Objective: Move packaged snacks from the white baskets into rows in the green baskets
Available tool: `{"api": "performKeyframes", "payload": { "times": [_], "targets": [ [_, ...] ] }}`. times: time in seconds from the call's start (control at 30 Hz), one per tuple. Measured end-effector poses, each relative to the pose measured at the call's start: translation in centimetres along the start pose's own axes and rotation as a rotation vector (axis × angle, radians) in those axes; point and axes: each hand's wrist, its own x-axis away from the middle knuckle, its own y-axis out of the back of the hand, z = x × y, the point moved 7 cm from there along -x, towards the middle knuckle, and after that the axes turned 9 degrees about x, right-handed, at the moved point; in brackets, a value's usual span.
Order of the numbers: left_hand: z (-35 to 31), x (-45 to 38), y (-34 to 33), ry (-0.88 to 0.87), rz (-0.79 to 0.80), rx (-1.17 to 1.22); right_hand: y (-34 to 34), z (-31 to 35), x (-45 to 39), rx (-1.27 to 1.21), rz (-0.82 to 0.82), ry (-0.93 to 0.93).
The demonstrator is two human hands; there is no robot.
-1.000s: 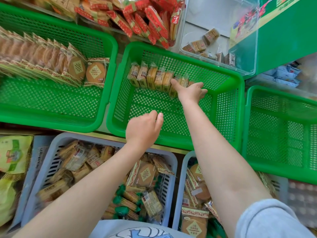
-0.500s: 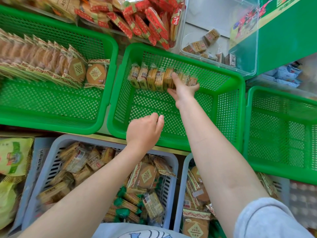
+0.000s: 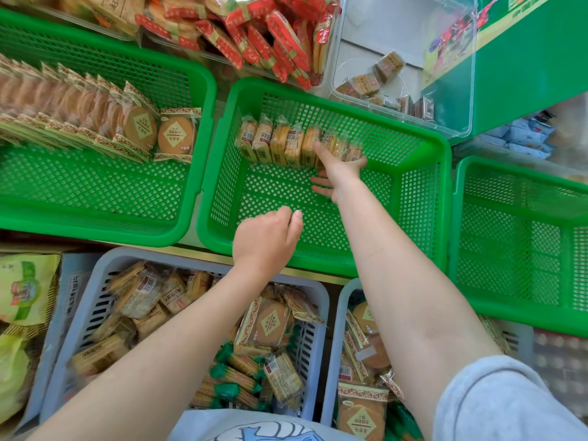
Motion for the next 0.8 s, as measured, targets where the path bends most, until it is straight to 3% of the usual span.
{"api": "performKeyframes", "payload": {
  "times": [0.17,0.27,0.4,0.5,0.57,0.67,0.8],
  "targets": [
    [0.1,0.0,0.0,0.052,0.044,0.046,1.3,0.0,2.5,0.001,0.039,0.055],
    [0.2,0.2,0.6,0.057,0.075,0.245,1.9,-0.6,5.1,-0.027,0.033,0.080],
    [0.4,3.0,5.8,-0.035,-0.036,0.346,2.4,-1.0,11.1,-0.143,0.069,0.130],
    [3.6,7.5,7.6,0.052,-0.057,0.368,1.6,-2.9,17.2,-0.086,0.203,0.265],
    [6.4,10.8,6.8,0.196,0.024,0.358,0.6,-6.2,20.5,0.004,0.282,0.272],
    [9.9,15.3,3.3,0.434,0.305,0.297,-0.5,-13.7,22.3,0.260,0.266,0.148],
    [10.9,18.4,0.2,0.512,0.557,0.338,-0.8,-22.1,20.7,0.774,0.183,0.135]
  ]
}}
